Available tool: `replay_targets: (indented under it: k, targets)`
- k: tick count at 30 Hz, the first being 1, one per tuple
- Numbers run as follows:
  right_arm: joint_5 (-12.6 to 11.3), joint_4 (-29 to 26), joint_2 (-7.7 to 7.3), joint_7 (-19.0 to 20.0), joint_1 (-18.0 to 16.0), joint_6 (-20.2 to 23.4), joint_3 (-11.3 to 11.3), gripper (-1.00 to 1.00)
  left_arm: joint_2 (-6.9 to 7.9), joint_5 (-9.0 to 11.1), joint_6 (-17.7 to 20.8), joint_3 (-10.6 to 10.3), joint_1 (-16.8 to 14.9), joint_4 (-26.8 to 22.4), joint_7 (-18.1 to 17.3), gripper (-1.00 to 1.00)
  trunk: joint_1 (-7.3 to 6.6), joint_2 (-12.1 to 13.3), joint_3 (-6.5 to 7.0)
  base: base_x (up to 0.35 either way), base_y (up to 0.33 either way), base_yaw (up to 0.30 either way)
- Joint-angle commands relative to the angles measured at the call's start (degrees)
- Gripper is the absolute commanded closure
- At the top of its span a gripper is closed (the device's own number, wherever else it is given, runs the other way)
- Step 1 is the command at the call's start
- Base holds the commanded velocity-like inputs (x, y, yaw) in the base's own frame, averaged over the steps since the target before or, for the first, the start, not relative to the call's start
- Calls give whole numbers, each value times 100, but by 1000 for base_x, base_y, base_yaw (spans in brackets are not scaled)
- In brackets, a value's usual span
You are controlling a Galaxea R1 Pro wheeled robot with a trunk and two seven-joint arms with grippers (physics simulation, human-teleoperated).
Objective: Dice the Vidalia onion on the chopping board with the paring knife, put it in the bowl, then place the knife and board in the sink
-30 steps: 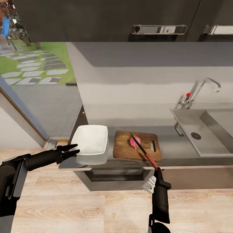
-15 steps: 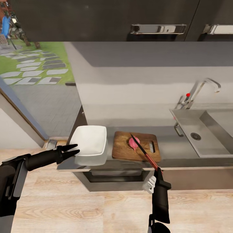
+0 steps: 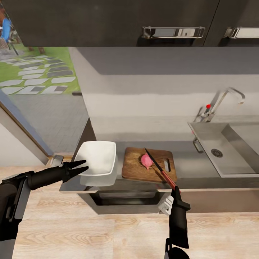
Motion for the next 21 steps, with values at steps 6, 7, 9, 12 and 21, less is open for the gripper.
replay_targets:
  k: [6, 7, 9, 12, 21]
  targets:
    - [-1, 0, -7, -15, -6, 27, 12, 100, 1, 10, 61, 1, -4, -1, -12, -100, 3, -10, -49, 0, 0, 0]
    - [-1, 8, -6, -15, -6, 26, 12, 100, 1, 12, 62, 1, -4, -1, -12, -100, 3, -10, -50, 0, 0, 0]
    - [-1, 9, -7, -15, -6, 26, 12, 100, 1, 12, 62, 1, -4, -1, -12, -100, 3, -10, -50, 0, 0, 0]
    - [-1, 9, -7, -15, -6, 26, 12, 100, 1, 9, 62, 1, -4, -1, -12, -100, 3, -10, -50, 0, 0, 0]
    - [-1, 9, -8, -15, -6, 26, 12, 100, 1, 9, 62, 1, -4, -1, -12, -100, 3, -10, -50, 0, 0, 0]
